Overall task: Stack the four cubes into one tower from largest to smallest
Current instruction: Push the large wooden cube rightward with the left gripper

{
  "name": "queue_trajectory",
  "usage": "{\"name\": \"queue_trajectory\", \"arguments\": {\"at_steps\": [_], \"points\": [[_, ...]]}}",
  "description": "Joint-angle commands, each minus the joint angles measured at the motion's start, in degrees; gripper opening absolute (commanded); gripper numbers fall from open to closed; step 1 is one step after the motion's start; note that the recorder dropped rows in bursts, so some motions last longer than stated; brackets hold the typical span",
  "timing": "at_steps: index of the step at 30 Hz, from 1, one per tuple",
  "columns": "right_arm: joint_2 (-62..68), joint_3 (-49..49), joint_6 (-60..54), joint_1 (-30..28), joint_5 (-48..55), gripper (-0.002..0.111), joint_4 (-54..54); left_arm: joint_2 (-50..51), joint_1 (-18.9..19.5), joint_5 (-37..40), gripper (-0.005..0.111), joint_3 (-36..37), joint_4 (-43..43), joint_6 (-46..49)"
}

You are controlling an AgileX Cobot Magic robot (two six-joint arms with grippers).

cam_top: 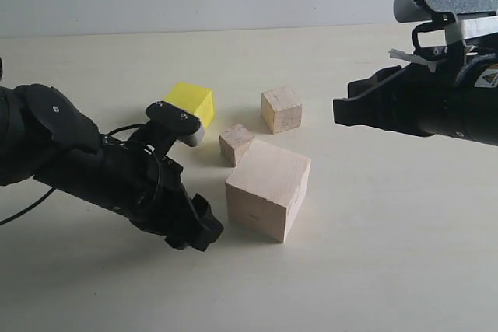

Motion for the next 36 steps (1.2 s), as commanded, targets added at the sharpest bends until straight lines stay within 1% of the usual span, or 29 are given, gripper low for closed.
{"name": "queue_trajectory", "arguments": {"at_steps": [1,4,9,14,24,29,36], "points": [[0.13,-0.21,-0.65,0.09,0.11,0.018,-0.4,1.32,-0.74,-0.6,0.057,-1.56,-6.01,7.61],[0.13,-0.21,-0.65,0.09,0.11,0.018,-0.4,2.61,-2.33,-0.86,0.057,-3.47,-7.56,11.45],[0.13,-0.21,-0.65,0.09,0.11,0.018,-0.4,4.77,-4.36,-2.61,0.057,-7.54,-8.35,11.61],[0.13,-0.21,-0.65,0.09,0.4,0.018,-0.4,6.45,-4.36,-6.8,0.057,-10.1,-9.38,11.1],[0.13,-0.21,-0.65,0.09,0.4,0.018,-0.4,8.57,-4.63,-6.33,0.057,-14.06,-16.0,10.88],[0.13,-0.21,-0.65,0.09,0.4,0.018,-0.4,8.57,-4.75,-6.79,0.057,-14.69,-21.34,12.18],[0.13,-0.21,-0.65,0.09,0.4,0.018,-0.4,9.27,-5.4,-6.79,0.057,-14.8,-22.8,12.65]]}}
